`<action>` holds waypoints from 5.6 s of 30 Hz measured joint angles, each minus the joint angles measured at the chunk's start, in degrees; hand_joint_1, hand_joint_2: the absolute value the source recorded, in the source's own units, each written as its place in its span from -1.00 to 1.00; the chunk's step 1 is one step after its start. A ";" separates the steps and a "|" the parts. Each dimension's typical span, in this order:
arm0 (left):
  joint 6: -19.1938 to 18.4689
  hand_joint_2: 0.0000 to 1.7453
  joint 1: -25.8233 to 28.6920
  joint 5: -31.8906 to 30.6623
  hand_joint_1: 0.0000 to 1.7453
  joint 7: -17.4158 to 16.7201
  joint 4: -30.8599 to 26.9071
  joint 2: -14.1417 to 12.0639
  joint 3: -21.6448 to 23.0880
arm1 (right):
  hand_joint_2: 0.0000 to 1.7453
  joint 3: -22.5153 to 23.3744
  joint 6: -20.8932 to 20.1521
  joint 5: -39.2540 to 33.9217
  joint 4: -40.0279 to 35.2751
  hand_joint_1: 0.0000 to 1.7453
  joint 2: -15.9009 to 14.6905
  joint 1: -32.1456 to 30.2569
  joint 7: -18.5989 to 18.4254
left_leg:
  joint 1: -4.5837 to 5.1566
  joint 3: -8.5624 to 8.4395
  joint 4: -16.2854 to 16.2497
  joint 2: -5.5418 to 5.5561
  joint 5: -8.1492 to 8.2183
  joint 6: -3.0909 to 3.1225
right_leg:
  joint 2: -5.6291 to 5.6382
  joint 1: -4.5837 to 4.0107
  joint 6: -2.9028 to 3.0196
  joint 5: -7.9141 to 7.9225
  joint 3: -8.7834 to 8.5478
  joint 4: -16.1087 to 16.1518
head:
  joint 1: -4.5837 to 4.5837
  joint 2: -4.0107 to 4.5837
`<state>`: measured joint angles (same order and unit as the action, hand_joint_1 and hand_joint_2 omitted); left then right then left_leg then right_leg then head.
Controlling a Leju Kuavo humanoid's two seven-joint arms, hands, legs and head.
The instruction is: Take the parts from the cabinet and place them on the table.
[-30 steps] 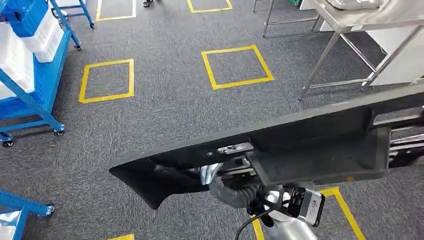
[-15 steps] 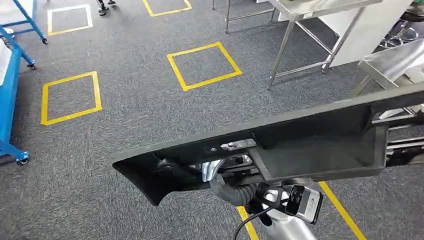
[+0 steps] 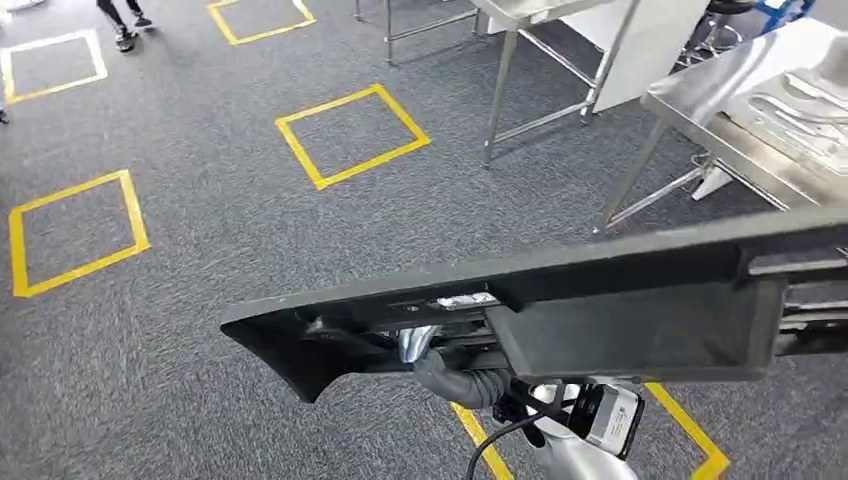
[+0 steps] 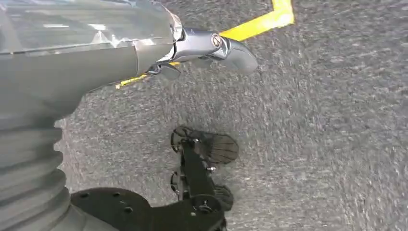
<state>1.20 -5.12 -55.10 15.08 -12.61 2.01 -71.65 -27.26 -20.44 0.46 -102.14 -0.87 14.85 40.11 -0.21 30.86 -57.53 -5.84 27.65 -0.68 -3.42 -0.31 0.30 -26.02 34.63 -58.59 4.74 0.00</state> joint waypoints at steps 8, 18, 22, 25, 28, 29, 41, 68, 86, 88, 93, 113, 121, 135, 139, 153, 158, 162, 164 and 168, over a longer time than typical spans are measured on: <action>0.26 1.00 0.31 -0.07 -1.00 -0.57 0.00 -0.13 0.06 | 1.00 0.94 0.26 -0.68 -0.44 1.00 0.31 -0.21 -0.02 | -0.57 8.92 -18.88 5.31 8.25 -1.27 | 5.54 0.42 1.70 0.48 -0.41 0.62 | 0.00 0.00; -0.17 1.00 -0.28 0.02 -1.00 -0.40 0.00 -0.20 0.04 | 1.00 1.03 -0.17 -0.13 -0.35 1.00 0.46 -0.53 -0.37 | -1.09 1.59 -0.19 7.64 -1.35 1.13 | 9.92 0.62 -0.78 -0.06 0.44 -0.68 | 0.00 0.00; -0.37 1.00 0.20 -0.02 -1.00 -0.09 0.00 -0.28 0.04 | 1.00 1.03 -0.09 0.15 -0.44 1.00 0.48 -0.44 -0.22 | -0.74 1.46 0.06 4.89 -1.20 1.92 | 4.08 0.82 -1.71 -7.49 7.94 -15.61 | 0.00 0.00; -0.37 1.00 0.16 -0.09 -1.00 -0.09 0.00 -0.24 0.04 | 1.00 1.05 -0.04 0.18 -0.55 1.00 0.46 -0.67 -0.22 | -0.73 1.20 0.01 2.82 -0.89 1.74 | 3.54 1.18 -2.05 -4.29 6.93 -13.47 | 0.00 0.00; -0.37 1.00 0.11 -0.09 -1.00 -0.13 0.00 -0.13 0.06 | 1.00 1.09 -0.04 0.18 -0.94 1.00 0.46 -0.69 -0.20 | -0.40 0.38 -0.07 1.21 -0.26 0.98 | -1.70 0.36 -0.99 -0.15 -0.54 0.49 | -0.02 0.00; -0.35 1.00 0.16 -0.07 -1.00 -0.13 0.00 -0.02 0.04 | 1.00 1.09 -0.04 0.18 -1.01 1.00 0.46 -0.71 -0.18 | -0.25 0.36 -0.11 0.98 -0.09 0.62 | -0.79 0.20 -0.63 0.22 -0.49 0.46 | 0.00 0.00; -0.13 1.00 0.35 0.11 -1.00 -0.24 0.00 0.02 0.02 | 1.00 1.20 -0.09 -0.35 -0.76 1.00 0.48 -0.72 -0.15 | -1.01 5.43 -10.61 5.47 2.53 -1.44 | 7.56 0.72 0.97 0.45 -1.07 0.90 | 0.00 0.00; -0.57 1.00 0.39 -0.33 -1.00 -1.27 0.00 0.07 -0.02 | 1.00 2.54 0.77 -1.42 -0.72 1.00 0.00 -1.91 -0.02 | -0.45 7.32 -16.66 5.17 8.97 -0.93 | 4.84 0.48 1.14 0.94 -0.49 1.19 | -0.02 0.00; -3.23 1.00 0.07 0.04 -1.00 0.19 0.00 -0.07 -0.05 | 1.00 3.65 0.48 -0.28 -1.07 1.00 0.00 -3.35 -0.07 | -0.88 1.02 -0.23 2.75 -0.43 1.77 | 3.49 1.10 -2.49 -4.22 7.62 -14.21 | -0.02 0.00; -3.41 1.00 0.00 0.02 -1.00 0.28 0.00 0.00 -0.05 | 1.00 3.67 0.31 -0.11 -1.07 1.00 0.02 -3.07 -0.07 | -0.87 0.47 -0.23 1.59 -0.08 1.39 | 1.57 0.96 -1.99 0.60 1.69 -3.47 | -0.02 0.00; -3.43 1.00 -0.25 0.02 -1.00 0.30 0.00 0.00 -0.05 | 1.00 3.80 -0.04 0.02 -1.07 1.00 0.09 -2.67 0.00 | -0.35 -0.38 -0.01 -0.96 0.57 -0.23 | 1.23 -0.16 -0.18 0.64 0.24 0.32 | -0.02 0.00; -4.96 1.00 0.00 0.07 -1.00 0.54 0.00 -0.26 -0.13 | 1.00 3.89 1.05 1.36 -1.22 1.00 0.48 -2.76 -0.11 | -0.57 -0.03 0.08 5.55 0.22 2.35 | 4.09 0.61 -2.16 -5.98 5.73 -13.04 | -0.02 0.00; -5.09 1.00 0.04 0.00 -1.00 0.81 0.00 -0.20 -0.15 | 1.00 4.26 1.03 1.42 -1.36 1.00 0.48 -2.99 -0.13 | -0.63 -3.12 0.55 5.04 3.04 0.70 | 2.20 0.33 -0.99 1.44 2.76 -0.32 | -0.02 0.00; -5.05 1.00 0.92 0.00 -1.00 1.18 0.00 -0.35 -0.33 | 1.00 4.39 0.98 1.42 -1.75 1.00 0.61 -3.32 -0.11 | -0.04 7.84 -2.54 5.36 -4.43 0.89 | 4.36 -0.16 1.13 -4.51 -6.87 0.83 | -0.04 0.00; -4.96 1.00 0.69 0.00 -1.00 1.35 0.00 -0.37 -0.37 | 1.00 4.44 1.05 1.51 -1.57 1.00 0.61 -3.37 -0.15 | 0.09 5.78 -1.97 5.75 -3.68 2.08 | 4.79 -0.30 -0.27 -5.24 -8.30 -0.53 | -0.02 0.00; -5.07 1.00 0.31 -0.11 -1.00 1.44 0.00 -0.26 -0.40 | 1.00 5.66 2.30 1.95 -0.76 1.00 0.55 -3.31 -0.17 | -0.11 -2.39 -0.92 6.23 2.26 0.97 | 3.40 0.32 -0.21 1.84 2.27 -0.31 | -0.18 0.00; -5.16 1.00 -0.10 -0.09 -1.00 1.46 0.00 -0.33 -0.37 | 1.00 5.71 3.59 3.52 -0.81 1.00 0.61 -3.21 -0.15 | -0.29 2.73 -11.02 6.13 4.58 0.20 | 2.33 0.64 1.31 0.42 -1.48 1.12 | -0.07 0.00; -5.16 1.00 0.49 -0.04 -1.00 1.46 0.00 -0.33 -0.39 | 1.00 5.71 3.78 3.26 -0.55 1.00 0.63 -3.94 -0.18 | -0.34 8.57 -15.52 6.11 7.01 -0.10 | 2.24 0.44 1.32 -1.64 -3.79 1.12 | -0.09 0.00; -5.16 1.00 0.58 -0.07 -1.00 1.46 0.00 -0.33 -0.39 | 1.00 5.71 3.80 3.11 -0.48 1.00 0.63 -3.99 -0.15 | -0.34 5.92 -6.23 6.03 0.06 0.34 | 2.20 0.44 1.11 -2.86 -5.56 1.12 | -0.09 0.00; -5.16 1.00 0.66 -0.04 -1.00 1.46 0.00 -0.35 -0.40 | 1.00 5.71 3.80 2.95 -0.44 1.00 0.63 -4.03 -0.15 | -0.26 4.74 -1.46 5.69 -4.24 0.92 | 2.18 0.45 0.90 -3.51 -6.01 1.15 | -0.09 0.00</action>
<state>-3.96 -4.46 -55.14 16.55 -12.61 1.66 -72.04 -21.55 -16.63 3.41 -102.57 -0.24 10.83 39.95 -0.47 35.60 -58.99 -0.15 23.42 0.24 -1.24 0.14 1.19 -29.53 28.62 -57.45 4.66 0.00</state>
